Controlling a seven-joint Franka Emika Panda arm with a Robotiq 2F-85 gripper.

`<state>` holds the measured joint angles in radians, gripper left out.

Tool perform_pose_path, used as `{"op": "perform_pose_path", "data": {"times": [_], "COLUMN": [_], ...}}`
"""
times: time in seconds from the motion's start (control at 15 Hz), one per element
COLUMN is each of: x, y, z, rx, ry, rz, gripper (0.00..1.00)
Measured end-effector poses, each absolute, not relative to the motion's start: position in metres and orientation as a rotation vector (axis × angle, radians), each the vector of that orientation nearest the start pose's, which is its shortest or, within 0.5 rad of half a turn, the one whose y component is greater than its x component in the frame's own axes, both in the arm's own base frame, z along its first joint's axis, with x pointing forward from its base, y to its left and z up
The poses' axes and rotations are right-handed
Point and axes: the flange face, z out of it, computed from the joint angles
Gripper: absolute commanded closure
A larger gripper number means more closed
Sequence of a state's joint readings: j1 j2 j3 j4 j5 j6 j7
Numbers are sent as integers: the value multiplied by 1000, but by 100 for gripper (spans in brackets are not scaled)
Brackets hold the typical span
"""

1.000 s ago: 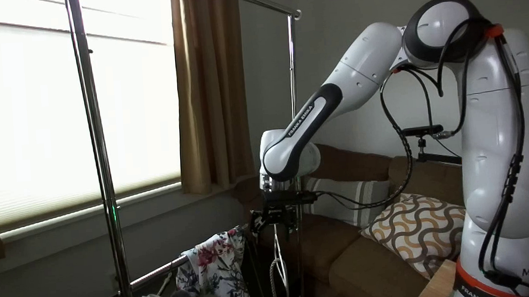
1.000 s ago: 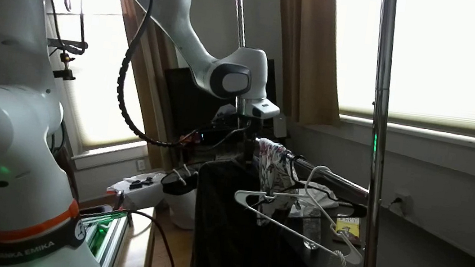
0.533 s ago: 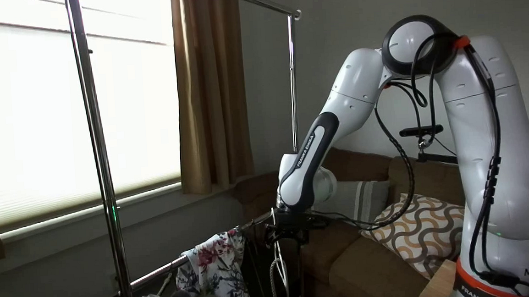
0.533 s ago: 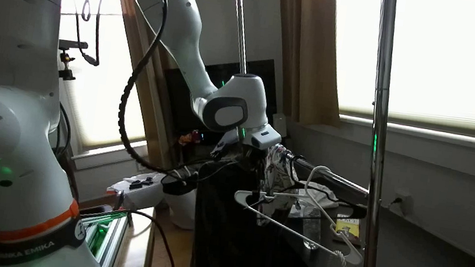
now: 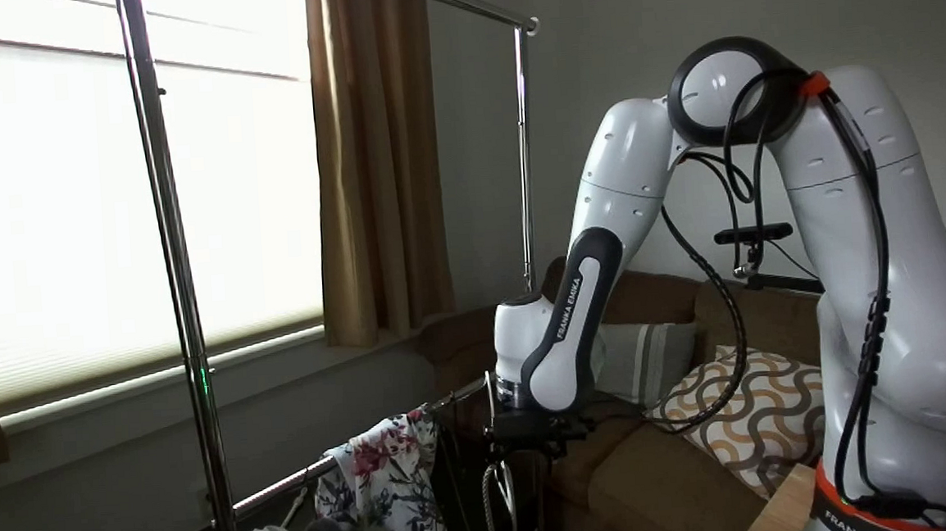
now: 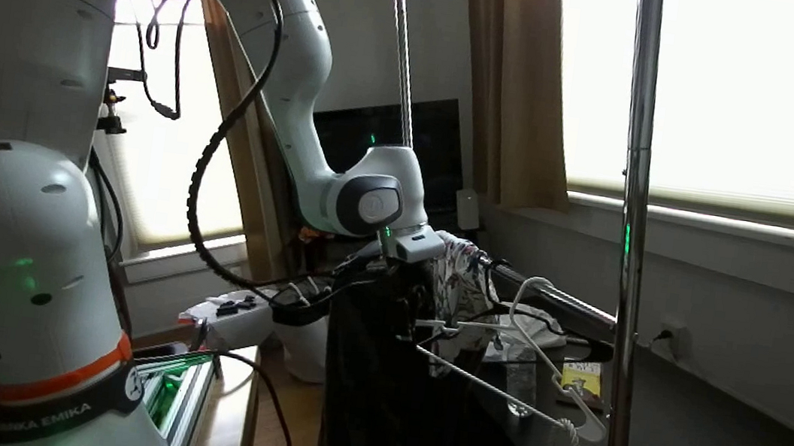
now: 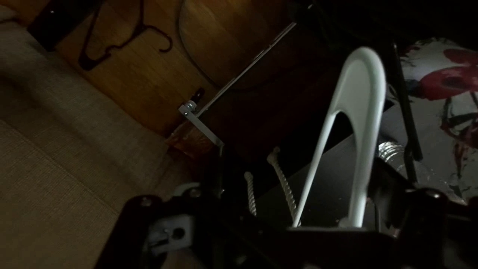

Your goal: Move the white hanger to the upper rail

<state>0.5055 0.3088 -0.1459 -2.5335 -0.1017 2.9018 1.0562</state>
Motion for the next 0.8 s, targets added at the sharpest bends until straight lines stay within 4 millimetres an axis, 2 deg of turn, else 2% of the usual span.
{"op": "perform_pose_path", "data": {"times": [0.13,0.4,0.6,0.67,0.8], "x": [424,421,426,429,435], "y": [176,196,209,213,218], "z": [164,164,164,164,163], "rx": [-3047,-3082,-3087,-3089,-3094], "ry": [920,858,765,731,676], "rz": [-125,-83,-81,-81,-81], "gripper": [39,69,94,99,100]}}
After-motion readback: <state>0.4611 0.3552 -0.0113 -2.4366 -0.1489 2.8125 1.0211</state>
